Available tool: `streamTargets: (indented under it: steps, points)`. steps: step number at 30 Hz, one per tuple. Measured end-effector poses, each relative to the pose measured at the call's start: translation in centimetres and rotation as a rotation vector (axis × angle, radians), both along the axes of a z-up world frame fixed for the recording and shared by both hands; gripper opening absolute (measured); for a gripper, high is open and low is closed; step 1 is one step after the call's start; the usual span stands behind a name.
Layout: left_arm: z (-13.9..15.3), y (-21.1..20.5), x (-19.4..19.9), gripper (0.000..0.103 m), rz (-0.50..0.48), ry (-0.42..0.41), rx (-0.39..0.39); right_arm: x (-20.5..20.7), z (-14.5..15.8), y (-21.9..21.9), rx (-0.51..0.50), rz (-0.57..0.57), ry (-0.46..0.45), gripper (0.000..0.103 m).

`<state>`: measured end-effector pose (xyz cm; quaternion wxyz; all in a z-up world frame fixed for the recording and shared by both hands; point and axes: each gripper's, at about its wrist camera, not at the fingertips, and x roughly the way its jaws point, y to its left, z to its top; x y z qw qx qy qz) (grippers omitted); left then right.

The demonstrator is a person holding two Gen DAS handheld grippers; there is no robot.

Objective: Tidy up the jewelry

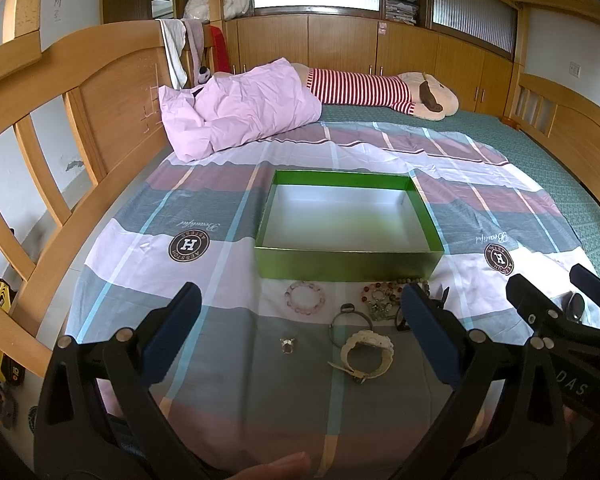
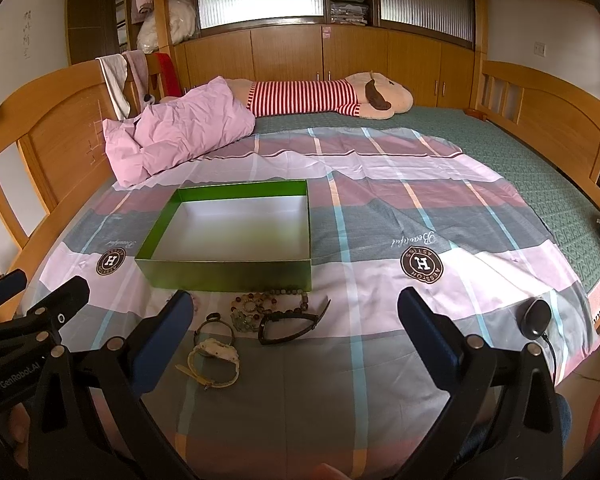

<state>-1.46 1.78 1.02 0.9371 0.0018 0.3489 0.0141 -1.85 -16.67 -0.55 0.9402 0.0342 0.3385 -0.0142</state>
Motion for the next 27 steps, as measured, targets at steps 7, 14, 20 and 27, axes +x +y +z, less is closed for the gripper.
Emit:
streamTargets:
  steps: [7, 14, 20, 27]
  points:
    - [0.06, 0.0, -0.12, 0.099, -0.001, 0.002, 0.002, -0.07, -0.34, -0.16, -0.004, -0.002, 0.006, 0.1]
    - [0.04, -0.19, -0.19, 0.099, -0.004, 0.005, 0.002, -0.01, -0.48, -0.3, -0.006, -0.005, 0.01, 0.1]
    - [-0.01, -0.25, -0.18, 0.099, -0.004, 0.007, 0.003, 0.13, -0.54, -0.3, -0.008, -0.005, 0.014, 0.1]
    - [-0.27, -0.43, -0.11, 0.099, -0.006, 0.013, 0.004, 0.41, -0.71, -0.51, -0.007, -0.008, 0.023, 0.1]
